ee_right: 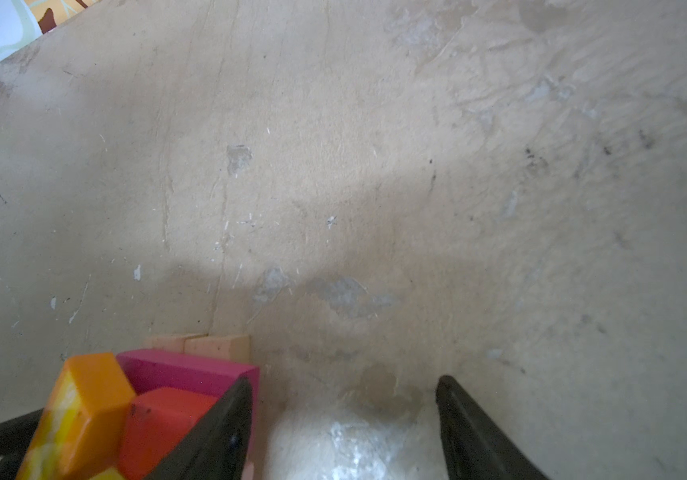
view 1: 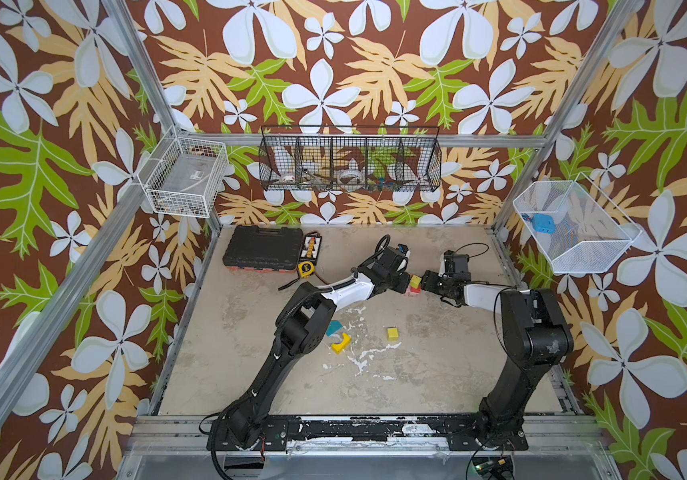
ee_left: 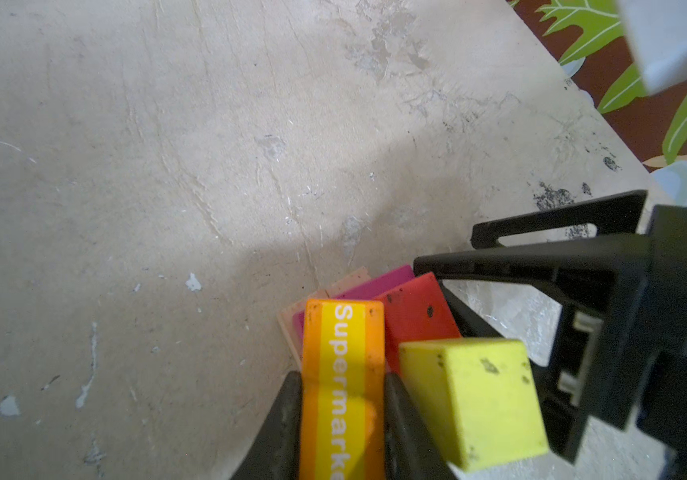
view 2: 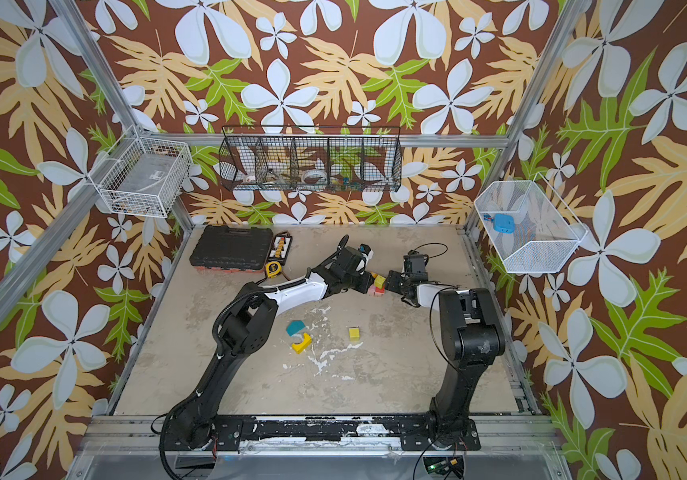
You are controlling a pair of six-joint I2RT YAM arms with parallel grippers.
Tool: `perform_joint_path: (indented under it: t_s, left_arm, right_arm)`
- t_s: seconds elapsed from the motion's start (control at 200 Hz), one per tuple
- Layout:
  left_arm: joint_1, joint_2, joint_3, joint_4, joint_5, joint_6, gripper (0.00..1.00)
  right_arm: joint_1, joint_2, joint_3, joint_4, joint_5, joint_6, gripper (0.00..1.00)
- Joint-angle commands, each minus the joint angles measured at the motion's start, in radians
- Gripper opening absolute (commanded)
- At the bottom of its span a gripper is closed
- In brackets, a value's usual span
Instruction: Build the wood block tower
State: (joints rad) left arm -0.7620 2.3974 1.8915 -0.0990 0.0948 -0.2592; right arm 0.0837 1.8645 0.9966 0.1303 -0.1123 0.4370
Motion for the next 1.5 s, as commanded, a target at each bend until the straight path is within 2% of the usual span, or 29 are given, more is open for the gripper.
perform_joint_path:
  t_s: [0.0,0.315,0.546,1.101,1.226,1.386,1.496]
  left_arm:
    - [-0.005,0.001,0.012,-0.002,0.005,-0.008,0.24]
    - [-0.011,0.001,0.012,-0.004,0.008,-0.01,0.37]
    - [-0.011,-0.001,0.01,-0.007,0.004,-0.006,0.42]
    - [-0.011,-0.059,-0.034,0.015,-0.015,0.003,0.4]
    - [-0.011,-0.07,-0.035,0.009,-0.054,0.014,0.4]
    - [0.001,-0.11,-0.109,0.064,-0.091,0.021,0.33]
    - [0.027,-0.138,-0.165,0.109,-0.081,0.004,0.33]
  right_arm:
    - [-0.001,-0.005,0.0,0.005,-0.003,-0.007,0.71]
    - [0.001,-0.008,-0.003,0.006,0.001,-0.006,0.71]
    - [-0.001,-0.008,-0.004,0.007,0.003,-0.004,0.7]
    - [-0.005,-0.016,-0.015,0.014,0.011,0.002,0.7]
    - [-0.008,-0.019,-0.016,0.016,0.007,0.005,0.7]
    - [-0.015,-0.022,-0.024,0.021,0.001,0.011,0.7]
    - [-0.017,-0.024,-0.027,0.026,-0.001,0.013,0.69]
